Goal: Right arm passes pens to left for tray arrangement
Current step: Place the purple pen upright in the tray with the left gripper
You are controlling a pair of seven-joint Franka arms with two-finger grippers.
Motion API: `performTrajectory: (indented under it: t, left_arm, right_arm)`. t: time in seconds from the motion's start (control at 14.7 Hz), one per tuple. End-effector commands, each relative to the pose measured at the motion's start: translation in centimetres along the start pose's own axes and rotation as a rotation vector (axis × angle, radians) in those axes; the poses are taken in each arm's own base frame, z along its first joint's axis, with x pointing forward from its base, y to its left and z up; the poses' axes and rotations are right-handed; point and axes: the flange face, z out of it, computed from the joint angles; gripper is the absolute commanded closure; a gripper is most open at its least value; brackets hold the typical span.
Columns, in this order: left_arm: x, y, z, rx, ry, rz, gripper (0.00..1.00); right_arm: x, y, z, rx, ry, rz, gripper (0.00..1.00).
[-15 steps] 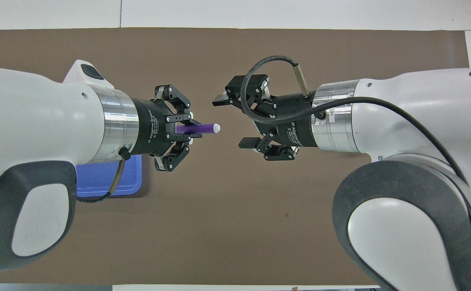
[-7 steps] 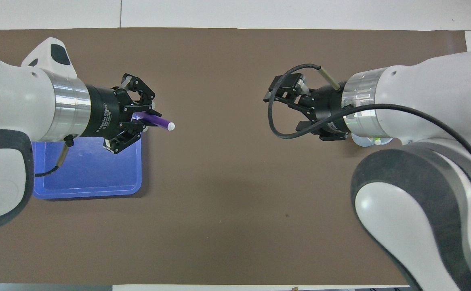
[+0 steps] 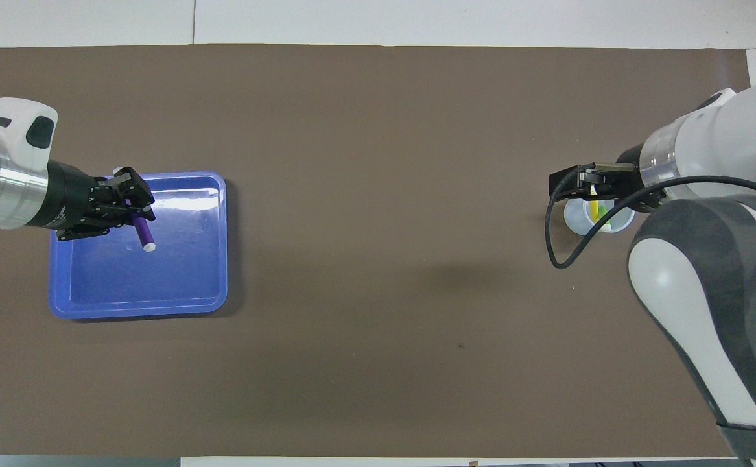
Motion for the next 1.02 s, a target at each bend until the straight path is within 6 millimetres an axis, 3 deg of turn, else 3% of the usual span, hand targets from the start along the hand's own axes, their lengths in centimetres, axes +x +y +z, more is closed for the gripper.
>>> performTrajectory:
  t: [0.0, 0.34, 0.48, 0.68, 0.95]
  left_arm:
    - [1.2, -1.9, 3.3, 0.088, 0.001, 0.137, 1.00]
    - [2.6, -3.5, 11.5, 0.196, 0.027, 0.235, 1.00]
    - [2.3, -2.4, 13.1, 0.231, 0.026, 0.283, 1.00]
    - [3.4, -2.8, 15.0, 0.245, 0.048, 0.300, 1.00]
    - [3.3, -3.3, 17.6, 0.242, 0.041, 0.317, 1.00]
  right_arm:
    - [1.3, 2.7, 2.9, -0.070, -0.002, -0.088, 0.00]
    - [4.0, 4.7, 8.6, -0.141, 0.040, -0.222, 0.11]
    - [3.5, 4.7, 9.8, -0.155, 0.043, -0.249, 0.18]
    - [2.9, 5.0, 11.4, -0.155, 0.051, -0.300, 0.32]
    - [2.8, 4.9, 11.6, -0.155, 0.055, -0.306, 0.54]
